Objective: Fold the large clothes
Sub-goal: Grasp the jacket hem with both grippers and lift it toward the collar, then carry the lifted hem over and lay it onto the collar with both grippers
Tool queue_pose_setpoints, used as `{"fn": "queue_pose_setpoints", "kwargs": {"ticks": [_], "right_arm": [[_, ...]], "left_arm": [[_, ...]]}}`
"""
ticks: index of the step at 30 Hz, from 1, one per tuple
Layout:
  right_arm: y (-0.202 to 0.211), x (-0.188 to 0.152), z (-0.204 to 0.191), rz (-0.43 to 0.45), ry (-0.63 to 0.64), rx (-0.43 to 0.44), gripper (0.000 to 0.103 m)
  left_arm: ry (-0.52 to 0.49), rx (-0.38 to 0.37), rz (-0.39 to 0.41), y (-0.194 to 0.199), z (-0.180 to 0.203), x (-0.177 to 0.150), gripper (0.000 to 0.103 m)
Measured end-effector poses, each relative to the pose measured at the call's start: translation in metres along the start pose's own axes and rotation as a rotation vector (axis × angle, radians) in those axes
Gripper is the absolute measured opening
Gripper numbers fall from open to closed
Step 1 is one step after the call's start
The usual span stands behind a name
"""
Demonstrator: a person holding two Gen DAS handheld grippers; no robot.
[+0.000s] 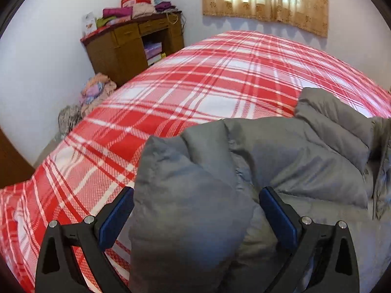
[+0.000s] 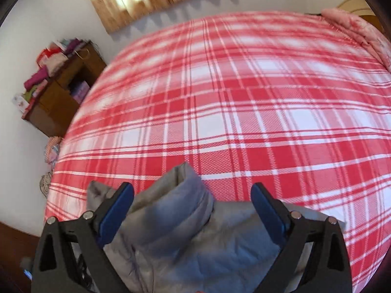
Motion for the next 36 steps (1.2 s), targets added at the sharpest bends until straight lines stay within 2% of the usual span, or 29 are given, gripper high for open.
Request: {"fn": "queue_pose_setpoints", "kwargs": {"ticks": [2, 4, 5, 6, 9, 12, 16, 20, 21, 23, 26, 29, 32, 36], "right_arm": [[-0.011, -0.008, 0.005, -0.057, 0.017, 0.031, 0.074], [-0.012, -0.021, 0.013, -0.092, 0.045, 0.065, 0.032], [-0.009, -0.026, 0.015, -0.087, 0.061, 0.072, 0.02], [-0.001, -0.033, 0.017, -0.068, 0.089, 0.084, 0.014], [0.021, -0.05, 0.019, -0.006, 0.179, 0.079, 0.011], [0.032, -0.065, 0.022, 0.045, 0.247, 0.042, 0.01], [0.033, -0.077, 0.027, 0.093, 0.28, 0.037, 0.01], [0.028, -0.091, 0.028, 0.104, 0.297, 0.044, 0.01], [0.028, -0.094, 0.03, 0.109, 0.3, 0.045, 0.01], [0.03, -0.097, 0.034, 0.117, 0.295, 0.048, 0.01], [0.033, -0.092, 0.042, 0.139, 0.287, 0.043, 0.01], [0.032, -0.087, 0.05, 0.153, 0.277, 0.035, 0.01], [0.023, -0.087, 0.057, 0.148, 0.265, 0.028, 0.01], [0.019, -0.091, 0.061, 0.166, 0.258, 0.014, 0.01]], "left_arm": [[-0.021, -0.018, -0.009, 0.0, 0.002, 0.0, 0.102], [-0.016, -0.037, -0.016, 0.005, -0.001, 0.001, 0.102], [-0.016, -0.052, -0.012, 0.012, -0.003, 0.003, 0.102], [-0.017, -0.056, 0.002, 0.02, -0.003, 0.006, 0.102], [-0.037, -0.085, 0.088, 0.052, 0.006, 0.027, 0.102], [-0.062, -0.128, 0.104, 0.065, 0.027, 0.051, 0.102], [-0.04, -0.139, 0.123, 0.066, 0.068, 0.094, 0.102], [-0.089, -0.07, 0.169, 0.058, 0.105, 0.122, 0.102], [-0.119, -0.051, 0.157, 0.05, 0.115, 0.126, 0.102], [-0.187, 0.006, 0.102, 0.028, 0.129, 0.123, 0.102], [-0.224, 0.177, 0.043, 0.003, 0.115, 0.1, 0.102], [-0.204, 0.183, 0.009, 0.004, 0.086, 0.072, 0.102], [-0.227, 0.177, -0.056, -0.002, 0.067, 0.044, 0.102], [-0.279, 0.208, -0.027, 0.006, 0.066, 0.035, 0.102]]}}
Point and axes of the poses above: each gripper's, at about its wrist camera, not at the fingertips, and y roughly against the way its jaws point, z to its right, x to its top, the point moved 3 cm from there along -y, roughly the way its jaws point, and after that the axes turned 6 degrees about -z, right-handed, at the moved point
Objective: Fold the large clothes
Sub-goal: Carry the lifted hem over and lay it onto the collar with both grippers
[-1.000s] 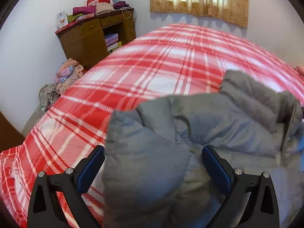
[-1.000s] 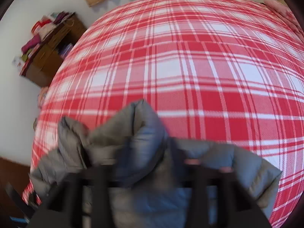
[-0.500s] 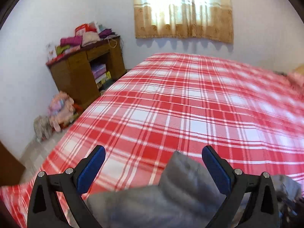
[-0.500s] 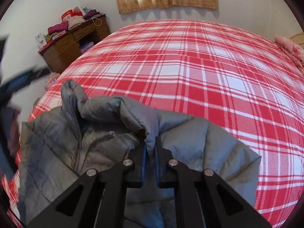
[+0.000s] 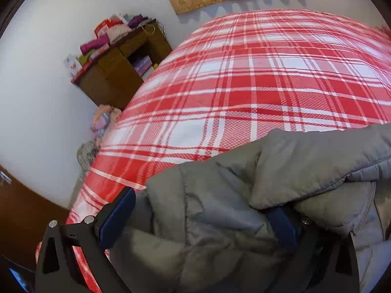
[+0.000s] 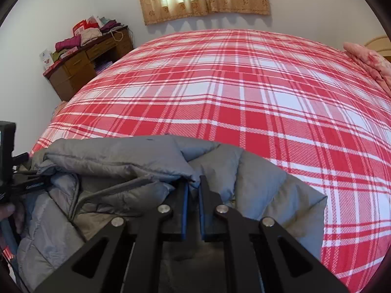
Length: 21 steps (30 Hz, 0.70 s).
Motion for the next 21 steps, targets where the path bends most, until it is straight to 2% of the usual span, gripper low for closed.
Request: {"fn": "queue_pose_setpoints", "kwargs": {"ticks": [2, 5, 7, 9, 11, 13, 15, 17, 19, 21], "right_arm": [[-0.001, -0.003, 0.003, 0.003, -0.001, -0.001, 0.01], [-0.003, -0.004, 0.008, 0.009, -0.014, 0.009, 0.009], [-0.005, -0.005, 0.008, 0.01, -0.013, 0.006, 0.009], [-0.006, -0.006, 0.007, 0.015, -0.005, -0.002, 0.009], [-0.005, -0.007, 0.006, 0.021, 0.005, -0.008, 0.009], [-0.003, -0.008, 0.007, 0.027, 0.009, -0.013, 0.009], [-0.001, -0.009, 0.007, 0.031, 0.009, -0.016, 0.009], [0.005, -0.01, 0.007, 0.034, 0.018, -0.015, 0.009], [0.014, -0.01, 0.005, 0.041, 0.039, -0.015, 0.013], [0.029, -0.008, 0.002, 0.049, 0.051, -0.021, 0.024]], "left_arm": [[-0.008, 0.015, 0.018, 0.013, 0.0, 0.003, 0.102], [0.088, -0.092, 0.162, 0.059, -0.013, 0.016, 0.102], [0.134, -0.126, 0.253, 0.086, -0.02, 0.03, 0.102], [0.155, -0.154, 0.307, 0.1, -0.019, 0.046, 0.102], [0.137, -0.161, 0.289, 0.091, -0.007, 0.058, 0.102], [0.088, -0.104, 0.232, 0.065, 0.009, 0.059, 0.102], [0.054, -0.025, 0.146, 0.031, 0.019, 0.046, 0.102], [0.036, -0.022, 0.1, 0.01, 0.025, 0.022, 0.102], [0.012, -0.019, 0.113, 0.004, 0.031, 0.006, 0.102], [0.006, -0.011, 0.147, 0.011, 0.032, 0.004, 0.102]]}}
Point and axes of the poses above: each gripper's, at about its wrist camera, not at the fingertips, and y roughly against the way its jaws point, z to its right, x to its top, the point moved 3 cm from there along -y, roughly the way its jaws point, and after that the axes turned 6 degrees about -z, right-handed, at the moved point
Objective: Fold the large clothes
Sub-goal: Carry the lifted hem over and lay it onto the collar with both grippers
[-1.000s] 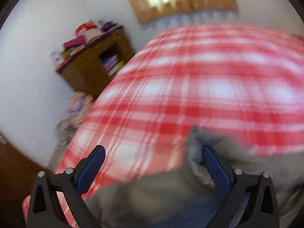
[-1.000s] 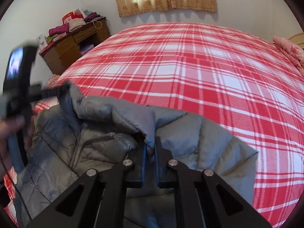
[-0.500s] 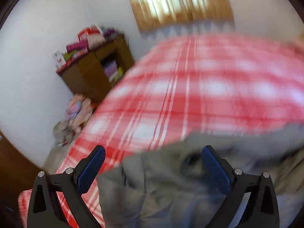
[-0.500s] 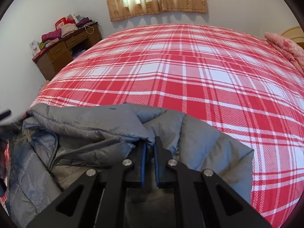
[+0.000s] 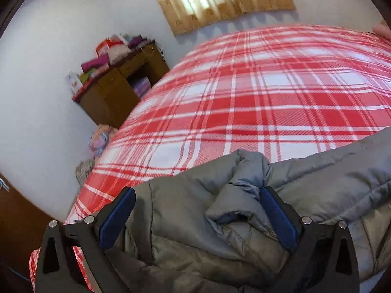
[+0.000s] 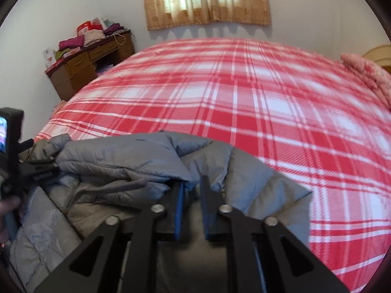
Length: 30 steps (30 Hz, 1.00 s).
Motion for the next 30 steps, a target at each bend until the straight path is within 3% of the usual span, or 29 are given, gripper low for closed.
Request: {"fn": "queue_pose_setpoints", "kwargs": {"ticks": [3, 6, 9, 10, 12, 16, 17, 30], "right_arm": [[0.024, 0.009, 0.0, 0.002, -0.021, -0.01, 0.032], [0.051, 0.03, -0.003, 0.067, -0.05, -0.04, 0.038], [0.048, 0.052, -0.02, 0.08, -0.08, 0.003, 0.037], [0.039, 0.058, -0.03, 0.077, -0.078, 0.03, 0.036], [0.017, 0.059, -0.044, 0.049, -0.064, 0.052, 0.034], [-0.034, 0.028, -0.045, -0.044, -0.081, 0.043, 0.029], [-0.039, 0.021, -0.044, -0.052, -0.082, 0.045, 0.026], [-0.05, 0.001, -0.037, -0.05, -0.07, 0.079, 0.023]], "left_arm": [[0.021, -0.031, 0.023, 0.014, -0.005, 0.01, 0.102], [0.089, -0.101, 0.12, 0.049, -0.015, 0.029, 0.102], [0.152, -0.257, 0.176, 0.075, -0.013, 0.05, 0.102], [0.176, -0.35, 0.147, 0.072, -0.007, 0.054, 0.102], [0.183, -0.414, 0.097, 0.061, 0.006, 0.053, 0.102], [0.108, -0.331, -0.016, 0.015, 0.037, 0.026, 0.102], [0.125, -0.351, -0.036, 0.006, 0.038, 0.018, 0.102], [0.087, -0.302, -0.047, -0.004, 0.05, 0.009, 0.102]]}}
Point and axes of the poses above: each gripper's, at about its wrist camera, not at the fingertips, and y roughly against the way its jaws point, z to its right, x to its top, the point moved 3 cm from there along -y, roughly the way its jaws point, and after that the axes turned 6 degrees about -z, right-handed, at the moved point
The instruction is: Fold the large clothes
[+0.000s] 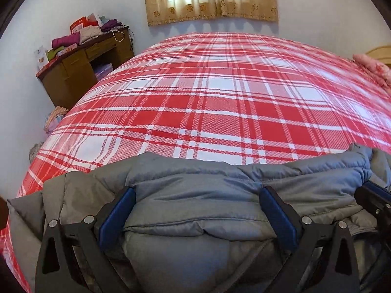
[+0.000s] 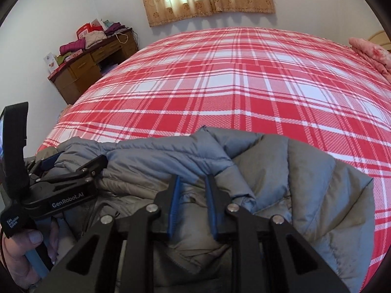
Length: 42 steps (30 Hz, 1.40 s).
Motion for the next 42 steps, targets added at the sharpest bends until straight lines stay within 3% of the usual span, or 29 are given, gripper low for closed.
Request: {"fn": "queue_pose_setpoints", "kwargs": {"ticks": [11, 42], "right_arm": [[-0.0061, -0.0004, -0.0054, -0.019, 0.034, -0.062, 0.023], [-0.0098, -0.0002, -0.0082, -0.023, 0.051, -0.085, 0.023]], "left_arm": [[-0.037, 0.051, -0.008, -0.0026, 0.0064, -0.0011, 0.102], [-0.038, 0.052, -0.006, -0.003, 0.0061, -0.0013, 0.102]]}}
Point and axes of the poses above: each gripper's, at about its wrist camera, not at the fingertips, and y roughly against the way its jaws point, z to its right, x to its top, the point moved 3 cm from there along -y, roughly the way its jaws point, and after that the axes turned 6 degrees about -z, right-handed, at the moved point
